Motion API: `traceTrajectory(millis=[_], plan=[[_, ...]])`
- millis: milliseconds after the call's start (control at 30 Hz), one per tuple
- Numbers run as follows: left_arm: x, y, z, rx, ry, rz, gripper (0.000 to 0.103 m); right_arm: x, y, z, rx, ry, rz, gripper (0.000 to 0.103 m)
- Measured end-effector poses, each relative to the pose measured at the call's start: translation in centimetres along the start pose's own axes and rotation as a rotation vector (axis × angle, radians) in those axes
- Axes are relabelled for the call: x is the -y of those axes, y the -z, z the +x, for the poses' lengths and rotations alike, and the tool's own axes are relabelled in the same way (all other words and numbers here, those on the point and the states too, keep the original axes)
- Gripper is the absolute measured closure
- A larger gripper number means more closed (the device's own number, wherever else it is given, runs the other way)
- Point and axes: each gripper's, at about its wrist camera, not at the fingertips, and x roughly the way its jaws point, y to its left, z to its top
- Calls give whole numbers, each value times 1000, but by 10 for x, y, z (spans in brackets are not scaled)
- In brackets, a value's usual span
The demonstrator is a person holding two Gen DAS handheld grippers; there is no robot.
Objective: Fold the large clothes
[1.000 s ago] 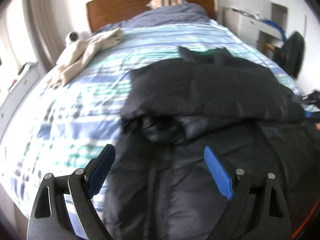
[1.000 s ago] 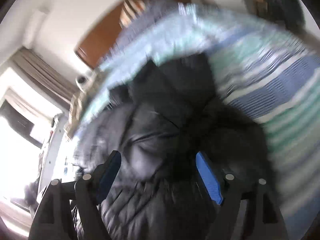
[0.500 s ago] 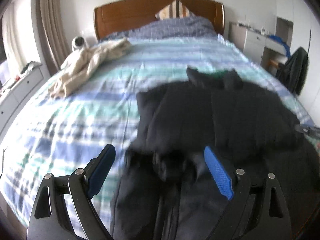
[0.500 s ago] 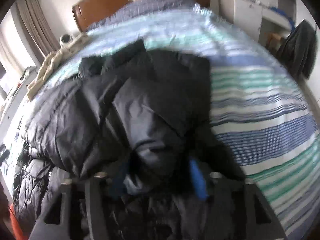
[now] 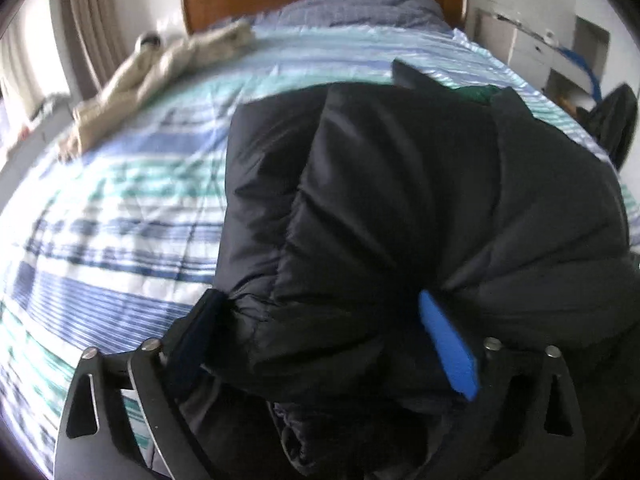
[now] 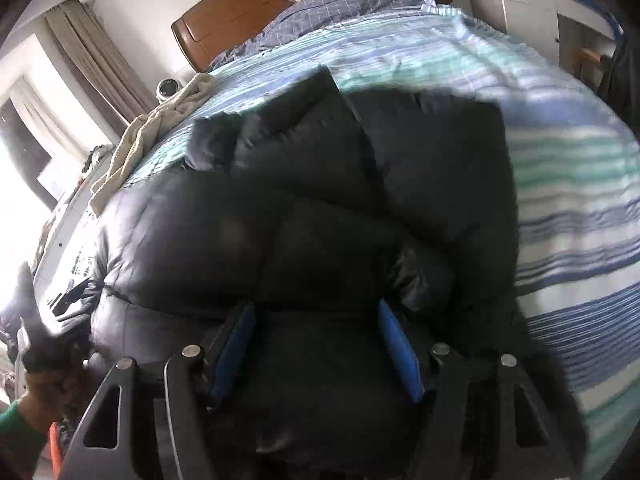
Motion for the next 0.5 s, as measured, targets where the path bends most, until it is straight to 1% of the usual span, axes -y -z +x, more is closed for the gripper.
traceTrajectory(millis=[67, 133, 200, 267, 300, 333, 400, 467, 500], plan=[[-6, -1, 2, -22, 26, -25, 2, -4, 0, 1, -1, 25, -21, 39], [-8, -4, -3, -44, 26, -33, 2, -5, 3, 1, 12, 28, -29, 39], [-12, -12, -20, -60, 29, -80, 8, -4, 8, -3, 26, 18, -23, 39], [-18, -25, -39, -19, 76, -147, 8, 0, 13, -6, 46, 1, -13, 39], [-21, -35, -49, 17, 105, -177, 8, 1, 15, -8, 53, -4, -9, 39], [-21, -47, -56, 53, 115, -191, 7, 3, 16, -9, 62, -10, -5, 39], [-14, -73, -55, 96, 93, -159, 6, 5, 17, -10, 73, -17, 0, 39], [-3, -92, -38, 102, 47, -101, 6, 5, 19, -11, 79, -22, 4, 39], [2, -100, -23, 87, 14, -74, 5, 6, 19, -11, 81, -22, 4, 39]])
